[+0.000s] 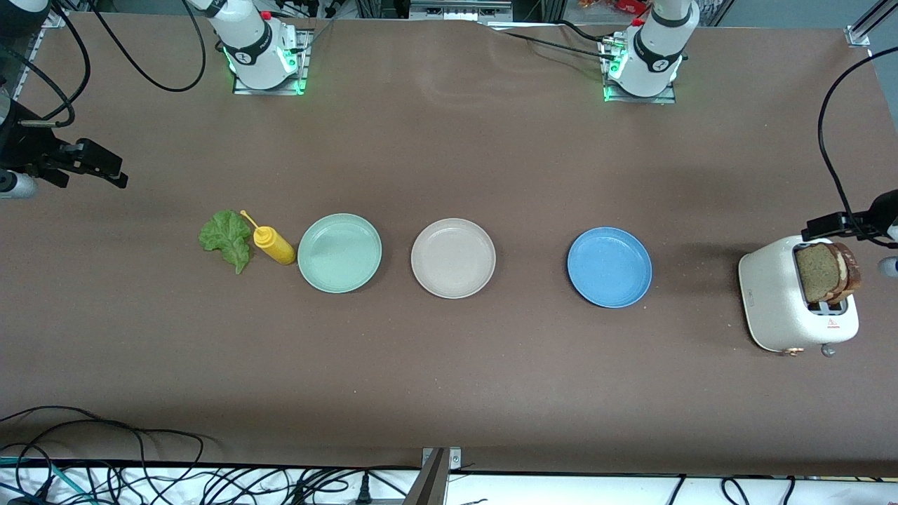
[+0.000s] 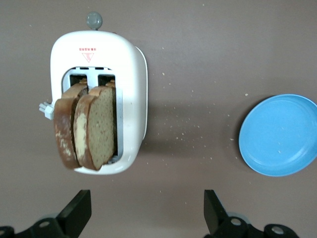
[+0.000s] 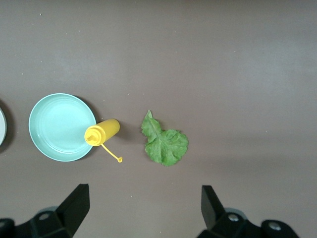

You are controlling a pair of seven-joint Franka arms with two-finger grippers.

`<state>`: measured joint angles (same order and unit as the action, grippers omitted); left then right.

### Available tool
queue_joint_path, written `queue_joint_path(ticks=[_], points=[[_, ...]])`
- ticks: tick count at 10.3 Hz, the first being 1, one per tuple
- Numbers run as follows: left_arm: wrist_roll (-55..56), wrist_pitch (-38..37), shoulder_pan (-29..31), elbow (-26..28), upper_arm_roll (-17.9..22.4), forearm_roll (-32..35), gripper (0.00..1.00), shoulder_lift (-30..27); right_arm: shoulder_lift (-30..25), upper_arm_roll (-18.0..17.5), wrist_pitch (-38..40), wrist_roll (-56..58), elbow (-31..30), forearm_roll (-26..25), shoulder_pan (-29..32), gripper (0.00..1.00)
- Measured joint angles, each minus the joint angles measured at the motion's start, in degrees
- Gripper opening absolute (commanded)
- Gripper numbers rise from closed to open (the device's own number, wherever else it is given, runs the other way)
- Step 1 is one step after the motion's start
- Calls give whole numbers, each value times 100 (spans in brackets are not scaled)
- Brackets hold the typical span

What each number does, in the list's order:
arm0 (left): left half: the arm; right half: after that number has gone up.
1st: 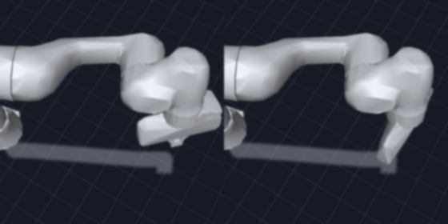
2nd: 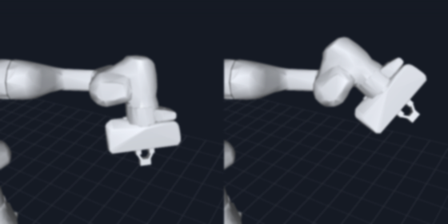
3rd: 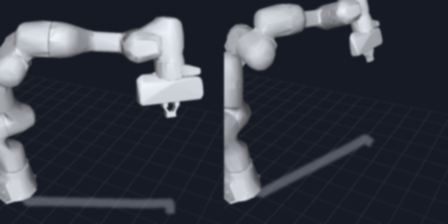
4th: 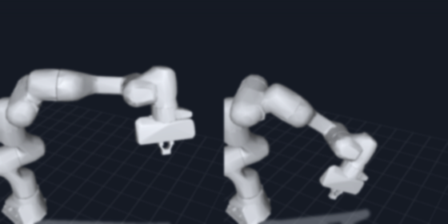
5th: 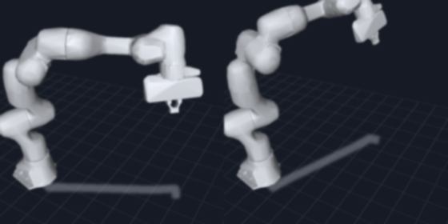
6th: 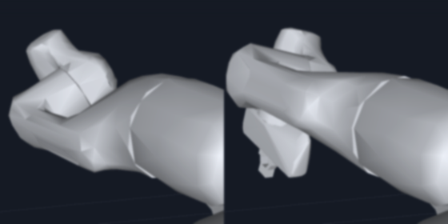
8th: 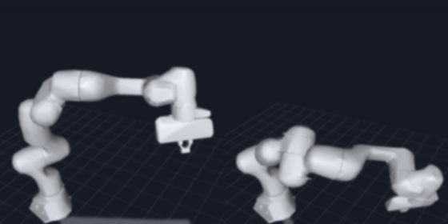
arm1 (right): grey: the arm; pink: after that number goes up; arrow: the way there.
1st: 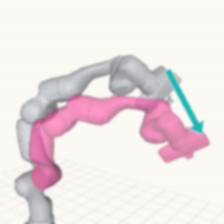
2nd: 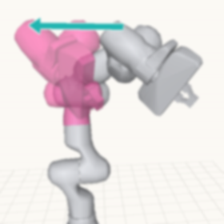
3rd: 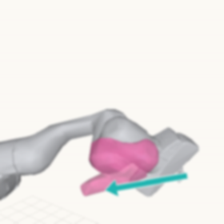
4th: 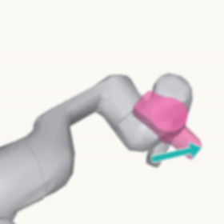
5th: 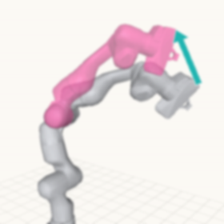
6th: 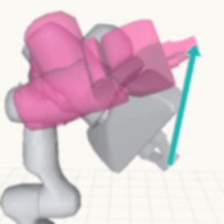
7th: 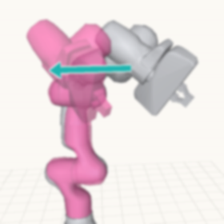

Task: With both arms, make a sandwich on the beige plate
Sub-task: 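Lower the left gripper onto the outer bread slice and close it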

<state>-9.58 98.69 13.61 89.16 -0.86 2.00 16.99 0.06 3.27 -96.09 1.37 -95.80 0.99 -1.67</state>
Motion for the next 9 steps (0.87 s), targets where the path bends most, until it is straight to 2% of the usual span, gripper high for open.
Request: queue_joint_path(ticks=[4,9], points=[[-36,434,170,-75,1,0,100,515,0,1,0,0,0,0,-1,100],[-157,692,317,-113,2,0,100,735,0,1,0,0,0,0,-1,100]])
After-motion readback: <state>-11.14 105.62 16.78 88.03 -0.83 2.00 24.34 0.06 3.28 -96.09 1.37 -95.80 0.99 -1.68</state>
